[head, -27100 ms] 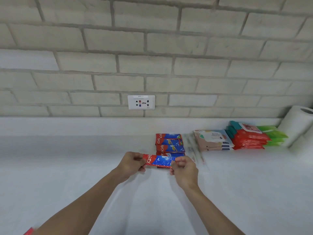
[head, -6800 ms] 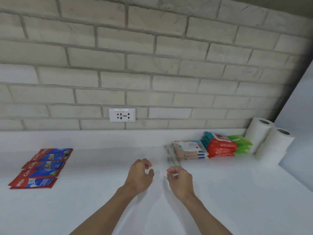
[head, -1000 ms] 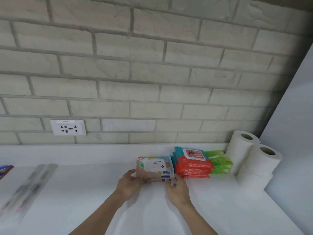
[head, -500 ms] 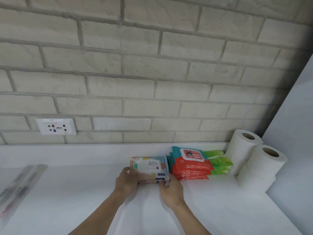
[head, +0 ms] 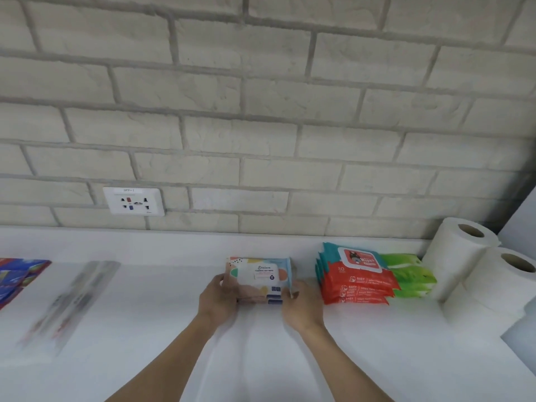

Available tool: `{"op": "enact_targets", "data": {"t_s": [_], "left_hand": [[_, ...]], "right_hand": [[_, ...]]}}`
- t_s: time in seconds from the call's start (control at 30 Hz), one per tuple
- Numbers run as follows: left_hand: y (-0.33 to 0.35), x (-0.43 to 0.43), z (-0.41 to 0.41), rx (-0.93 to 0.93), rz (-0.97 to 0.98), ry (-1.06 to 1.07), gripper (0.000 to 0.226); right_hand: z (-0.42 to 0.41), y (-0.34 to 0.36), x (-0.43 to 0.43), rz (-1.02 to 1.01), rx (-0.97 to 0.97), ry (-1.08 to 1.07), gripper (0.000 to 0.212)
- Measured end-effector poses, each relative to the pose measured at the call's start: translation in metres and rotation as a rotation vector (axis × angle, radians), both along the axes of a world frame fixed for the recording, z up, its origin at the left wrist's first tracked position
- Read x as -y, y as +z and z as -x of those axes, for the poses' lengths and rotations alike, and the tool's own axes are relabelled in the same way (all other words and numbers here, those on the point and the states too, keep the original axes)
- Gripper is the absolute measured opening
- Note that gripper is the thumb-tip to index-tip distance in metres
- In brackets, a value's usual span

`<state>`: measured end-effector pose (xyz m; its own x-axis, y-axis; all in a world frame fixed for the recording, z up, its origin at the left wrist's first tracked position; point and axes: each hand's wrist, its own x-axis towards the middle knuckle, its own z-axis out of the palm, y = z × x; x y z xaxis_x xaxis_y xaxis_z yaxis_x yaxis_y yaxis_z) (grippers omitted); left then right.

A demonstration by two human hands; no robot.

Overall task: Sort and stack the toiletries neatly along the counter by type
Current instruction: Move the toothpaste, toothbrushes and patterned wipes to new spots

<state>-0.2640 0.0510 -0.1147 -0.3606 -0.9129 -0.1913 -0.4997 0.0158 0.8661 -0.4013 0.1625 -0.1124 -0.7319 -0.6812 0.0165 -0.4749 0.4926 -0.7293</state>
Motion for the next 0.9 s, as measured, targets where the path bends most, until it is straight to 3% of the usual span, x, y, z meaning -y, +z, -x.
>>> {"op": "enact_targets", "data": {"t_s": [0.43,0.7,0.9], "left_hand": [[-0.001,0.038,-0.07,0.045,0.037,0.045,0.036],[-0.002,0.059,-0.109,0.01,0.071,0.084,0.023],[-0.002,0.074,-0.133,0.0,0.081,0.095,0.016]], "right_hand": [[-0.049,-0.001,0.055,-0.052,0.008,0.093,0.013],[-0.089,0.004,0.084,-0.091,-0.061,0.146,0.044],[-0.111,0.001,0.1,-0.091,-0.037,0.172,0.038]]}}
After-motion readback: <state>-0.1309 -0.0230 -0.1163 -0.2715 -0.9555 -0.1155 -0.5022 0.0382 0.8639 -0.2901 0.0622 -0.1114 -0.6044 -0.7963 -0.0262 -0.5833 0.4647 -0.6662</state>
